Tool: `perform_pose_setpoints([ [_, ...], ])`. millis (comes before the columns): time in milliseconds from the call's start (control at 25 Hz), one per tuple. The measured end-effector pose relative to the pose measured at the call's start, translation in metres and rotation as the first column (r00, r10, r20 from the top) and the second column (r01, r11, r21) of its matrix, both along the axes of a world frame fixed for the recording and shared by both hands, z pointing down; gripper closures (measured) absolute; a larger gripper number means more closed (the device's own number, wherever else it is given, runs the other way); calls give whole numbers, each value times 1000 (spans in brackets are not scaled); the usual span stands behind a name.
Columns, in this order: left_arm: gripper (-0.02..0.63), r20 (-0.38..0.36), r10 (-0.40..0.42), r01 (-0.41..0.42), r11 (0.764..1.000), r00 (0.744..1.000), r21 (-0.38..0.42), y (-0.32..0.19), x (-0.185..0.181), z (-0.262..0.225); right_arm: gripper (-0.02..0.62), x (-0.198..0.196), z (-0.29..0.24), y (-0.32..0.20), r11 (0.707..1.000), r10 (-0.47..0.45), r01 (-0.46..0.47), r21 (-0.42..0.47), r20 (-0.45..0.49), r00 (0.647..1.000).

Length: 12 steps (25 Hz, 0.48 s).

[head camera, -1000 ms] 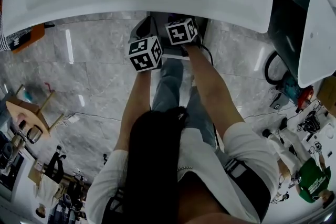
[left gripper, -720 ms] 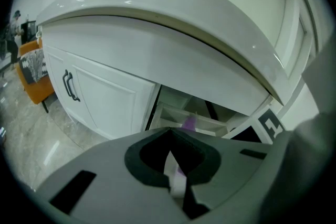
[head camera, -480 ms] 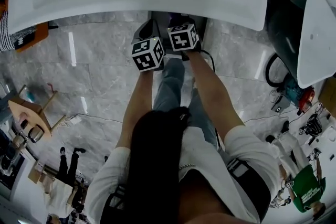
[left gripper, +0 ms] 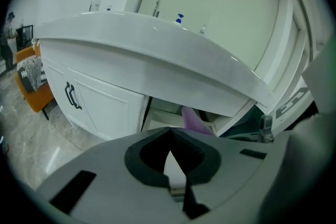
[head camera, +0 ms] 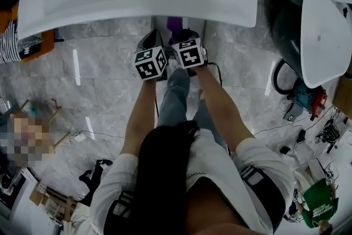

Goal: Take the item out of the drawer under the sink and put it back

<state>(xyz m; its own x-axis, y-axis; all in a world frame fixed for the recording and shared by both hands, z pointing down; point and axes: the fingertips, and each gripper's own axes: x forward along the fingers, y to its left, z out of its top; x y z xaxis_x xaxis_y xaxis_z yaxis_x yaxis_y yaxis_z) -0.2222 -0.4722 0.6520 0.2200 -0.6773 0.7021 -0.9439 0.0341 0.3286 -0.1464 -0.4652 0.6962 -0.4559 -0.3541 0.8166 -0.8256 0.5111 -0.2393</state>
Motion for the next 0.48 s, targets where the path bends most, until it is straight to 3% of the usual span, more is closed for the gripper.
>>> perform_pose_setpoints([
  [160, 603, 26, 18, -19, 1000, 999, 24, 3, 5, -21, 491, 1, -37, 7, 1000, -14, 12, 18, 83, 996],
  [480, 603, 51, 81, -85, 993, 995, 87, 14, 31, -76, 492, 16, -104, 16, 994, -7, -6, 111, 122, 993],
])
